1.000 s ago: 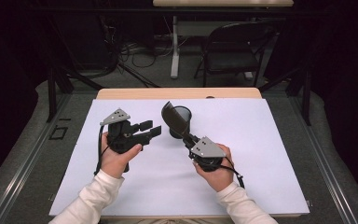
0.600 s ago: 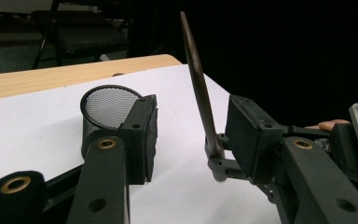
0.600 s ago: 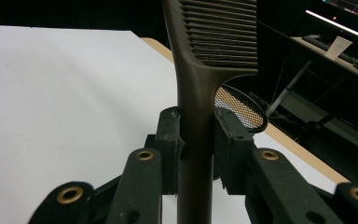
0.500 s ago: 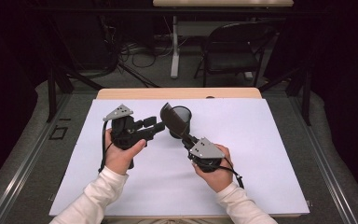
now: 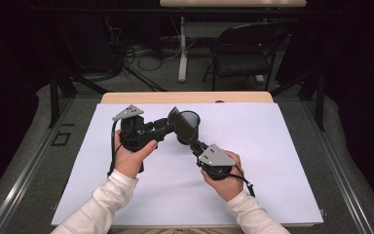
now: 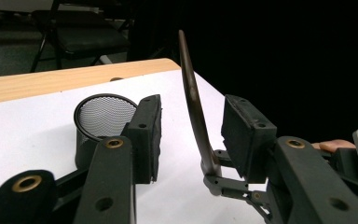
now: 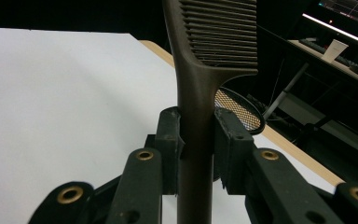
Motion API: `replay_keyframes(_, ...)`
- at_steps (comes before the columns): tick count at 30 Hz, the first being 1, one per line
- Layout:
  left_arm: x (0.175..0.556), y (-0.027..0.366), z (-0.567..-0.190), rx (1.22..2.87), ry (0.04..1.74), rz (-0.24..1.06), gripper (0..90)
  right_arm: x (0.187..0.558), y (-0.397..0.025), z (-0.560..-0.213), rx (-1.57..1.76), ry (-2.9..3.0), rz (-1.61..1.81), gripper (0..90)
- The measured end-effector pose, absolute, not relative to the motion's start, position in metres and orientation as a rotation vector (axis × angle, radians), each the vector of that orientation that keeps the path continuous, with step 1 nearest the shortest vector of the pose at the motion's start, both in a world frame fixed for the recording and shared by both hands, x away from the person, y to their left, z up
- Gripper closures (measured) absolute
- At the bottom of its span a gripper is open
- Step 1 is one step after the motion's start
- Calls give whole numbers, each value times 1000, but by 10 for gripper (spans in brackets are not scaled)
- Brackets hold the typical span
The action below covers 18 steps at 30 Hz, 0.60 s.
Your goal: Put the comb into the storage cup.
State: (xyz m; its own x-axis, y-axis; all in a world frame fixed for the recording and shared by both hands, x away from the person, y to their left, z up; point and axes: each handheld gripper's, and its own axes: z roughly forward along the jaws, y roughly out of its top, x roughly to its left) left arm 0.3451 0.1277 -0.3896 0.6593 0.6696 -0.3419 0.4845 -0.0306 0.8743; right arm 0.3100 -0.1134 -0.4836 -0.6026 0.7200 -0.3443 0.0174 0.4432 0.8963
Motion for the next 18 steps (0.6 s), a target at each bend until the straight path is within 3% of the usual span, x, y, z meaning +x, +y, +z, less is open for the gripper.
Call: replay_keyframes(18,352,126,-387,1635,993,166,667,310,-113,-484,611,1955,1196,731)
